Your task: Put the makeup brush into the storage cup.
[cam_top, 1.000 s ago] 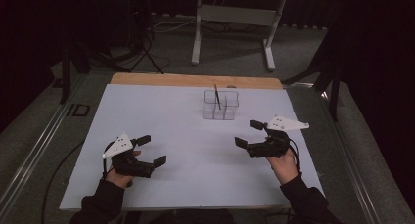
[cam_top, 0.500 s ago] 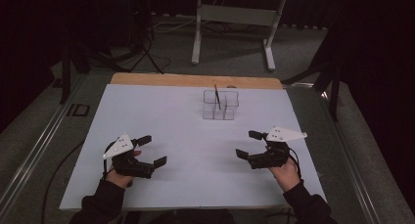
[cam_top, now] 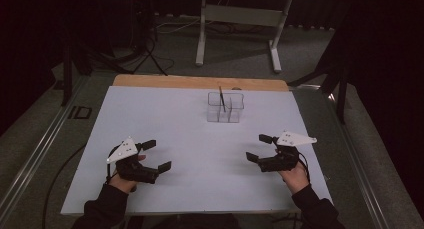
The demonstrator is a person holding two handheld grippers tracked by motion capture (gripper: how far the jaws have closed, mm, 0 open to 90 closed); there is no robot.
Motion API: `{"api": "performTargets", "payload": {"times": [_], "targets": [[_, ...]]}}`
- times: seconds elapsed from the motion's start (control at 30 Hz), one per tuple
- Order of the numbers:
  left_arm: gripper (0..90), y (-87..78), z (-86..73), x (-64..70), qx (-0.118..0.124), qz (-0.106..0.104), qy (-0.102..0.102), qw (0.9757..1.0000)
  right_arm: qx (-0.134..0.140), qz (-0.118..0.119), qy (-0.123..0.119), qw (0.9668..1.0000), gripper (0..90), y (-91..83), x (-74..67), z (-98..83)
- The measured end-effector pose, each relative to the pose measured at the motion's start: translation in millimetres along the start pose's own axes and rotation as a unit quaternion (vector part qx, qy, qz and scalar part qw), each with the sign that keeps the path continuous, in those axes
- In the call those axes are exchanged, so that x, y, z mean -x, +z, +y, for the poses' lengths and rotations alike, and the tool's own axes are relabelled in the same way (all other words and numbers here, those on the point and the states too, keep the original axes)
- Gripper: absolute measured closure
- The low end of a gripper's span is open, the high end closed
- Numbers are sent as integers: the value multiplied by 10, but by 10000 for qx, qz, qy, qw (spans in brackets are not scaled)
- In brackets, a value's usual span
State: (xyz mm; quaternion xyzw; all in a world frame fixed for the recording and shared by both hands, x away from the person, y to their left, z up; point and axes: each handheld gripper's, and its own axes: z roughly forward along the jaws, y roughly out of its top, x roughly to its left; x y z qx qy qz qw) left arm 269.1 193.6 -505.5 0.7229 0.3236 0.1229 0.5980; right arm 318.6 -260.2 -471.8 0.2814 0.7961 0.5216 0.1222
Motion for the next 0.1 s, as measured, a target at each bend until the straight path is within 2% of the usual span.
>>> {"api": "performTargets", "payload": {"times": [0.1], "targets": [[0, -2, 1, -3, 12, -6, -5, 10000, -20, 22, 48, 10000, 128, 6, 20, -14]]}}
